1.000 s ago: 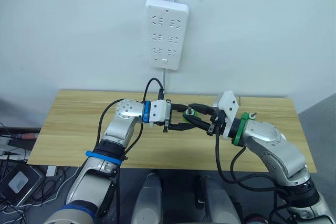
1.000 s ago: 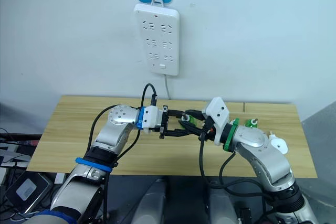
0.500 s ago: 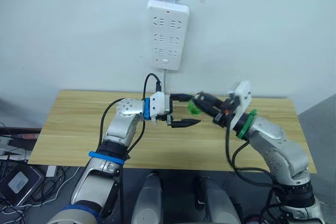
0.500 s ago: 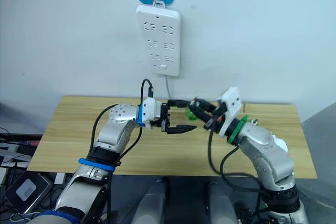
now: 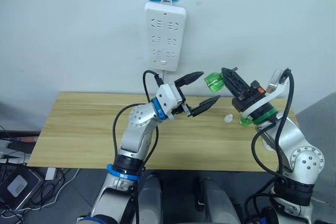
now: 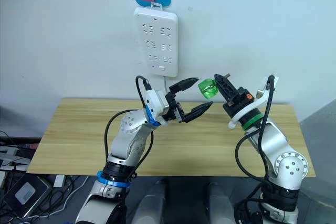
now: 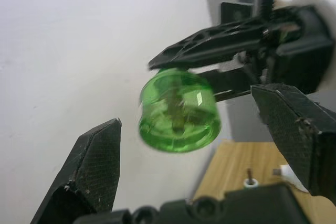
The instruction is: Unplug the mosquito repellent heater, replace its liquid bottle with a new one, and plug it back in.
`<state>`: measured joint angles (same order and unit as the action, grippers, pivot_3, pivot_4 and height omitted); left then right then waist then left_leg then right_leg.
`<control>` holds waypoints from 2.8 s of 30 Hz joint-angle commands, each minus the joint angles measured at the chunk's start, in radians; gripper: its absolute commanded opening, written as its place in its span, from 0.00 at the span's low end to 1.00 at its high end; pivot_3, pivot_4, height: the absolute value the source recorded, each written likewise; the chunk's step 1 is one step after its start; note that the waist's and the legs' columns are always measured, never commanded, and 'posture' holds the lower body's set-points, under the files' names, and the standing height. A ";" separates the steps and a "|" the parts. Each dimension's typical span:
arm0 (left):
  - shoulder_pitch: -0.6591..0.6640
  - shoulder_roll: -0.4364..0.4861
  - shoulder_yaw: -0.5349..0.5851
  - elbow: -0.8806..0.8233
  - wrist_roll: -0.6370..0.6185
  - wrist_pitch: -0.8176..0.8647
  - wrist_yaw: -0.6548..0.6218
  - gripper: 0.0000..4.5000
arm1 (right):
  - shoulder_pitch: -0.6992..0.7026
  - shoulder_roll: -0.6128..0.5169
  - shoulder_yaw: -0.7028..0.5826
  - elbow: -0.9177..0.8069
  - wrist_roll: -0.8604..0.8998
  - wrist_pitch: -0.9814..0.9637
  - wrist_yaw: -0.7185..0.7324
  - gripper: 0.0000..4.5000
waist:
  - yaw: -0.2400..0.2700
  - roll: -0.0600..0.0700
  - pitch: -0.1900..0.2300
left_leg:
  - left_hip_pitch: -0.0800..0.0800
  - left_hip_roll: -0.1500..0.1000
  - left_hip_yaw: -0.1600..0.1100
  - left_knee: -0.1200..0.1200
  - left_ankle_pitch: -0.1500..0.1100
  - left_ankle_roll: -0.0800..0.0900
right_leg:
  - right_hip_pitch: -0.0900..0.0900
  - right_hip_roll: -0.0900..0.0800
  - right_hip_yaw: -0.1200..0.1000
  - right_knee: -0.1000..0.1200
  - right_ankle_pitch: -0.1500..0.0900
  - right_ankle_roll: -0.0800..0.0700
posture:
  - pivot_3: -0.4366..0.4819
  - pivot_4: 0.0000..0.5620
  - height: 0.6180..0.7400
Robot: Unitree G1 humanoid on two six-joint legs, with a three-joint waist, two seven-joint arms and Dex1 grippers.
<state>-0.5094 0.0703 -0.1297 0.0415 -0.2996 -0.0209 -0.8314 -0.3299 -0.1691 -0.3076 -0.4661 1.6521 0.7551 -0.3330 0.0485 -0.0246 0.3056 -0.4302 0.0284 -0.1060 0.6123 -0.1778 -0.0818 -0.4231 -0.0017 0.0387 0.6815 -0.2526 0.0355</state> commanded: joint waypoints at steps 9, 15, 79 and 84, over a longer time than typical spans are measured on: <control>-0.027 -0.041 -0.029 0.004 0.006 -0.046 0.052 1.00 | -0.010 -0.060 0.096 -0.067 0.103 -0.104 -0.054 0.20 | 0.000 0.000 0.000 | 0.000 0.000 0.000 0.000 0.000 0.000 | 0.000 0.000 0.000 0.000 0.000 0.000 | 0.70 0.44 1.00; -0.024 -0.058 -0.028 0.017 0.001 -0.055 0.070 0.92 | 0.000 -0.080 0.121 -0.083 0.121 -0.138 -0.065 0.20 | 0.000 0.000 0.000 | 0.000 0.000 0.000 0.000 0.000 0.001 | 0.000 0.000 0.000 0.000 0.000 0.000 | 0.70 0.44 1.00; -0.105 0.287 -0.011 -0.012 -0.356 0.682 -0.433 0.50 | 0.023 -0.850 0.326 0.677 -1.111 0.208 0.910 0.99 | -0.020 -0.001 0.007 | -0.001 0.000 0.002 -0.001 0.000 0.001 | -0.001 0.000 0.002 -0.003 -0.003 0.005 | 0.74 0.58 1.00; -0.097 0.305 -0.008 -0.048 -0.378 0.719 -0.430 0.50 | -0.064 -0.823 0.368 0.794 -1.202 0.198 0.973 0.99 | -0.016 0.001 0.013 | -0.001 0.000 0.002 -0.001 0.000 0.001 | -0.001 0.000 0.002 -0.003 -0.003 0.005 | 0.76 0.60 1.00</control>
<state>-0.6069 0.3719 -0.1475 0.0426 -0.6516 0.6902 -1.2553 -0.3769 -0.9903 0.0629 0.2995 0.4820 0.9505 0.6139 0.0324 -0.0237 0.3188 -0.4312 0.0278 -0.1043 0.6117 -0.1776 -0.0804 -0.4240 -0.0014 0.0408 0.6783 -0.2553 0.0406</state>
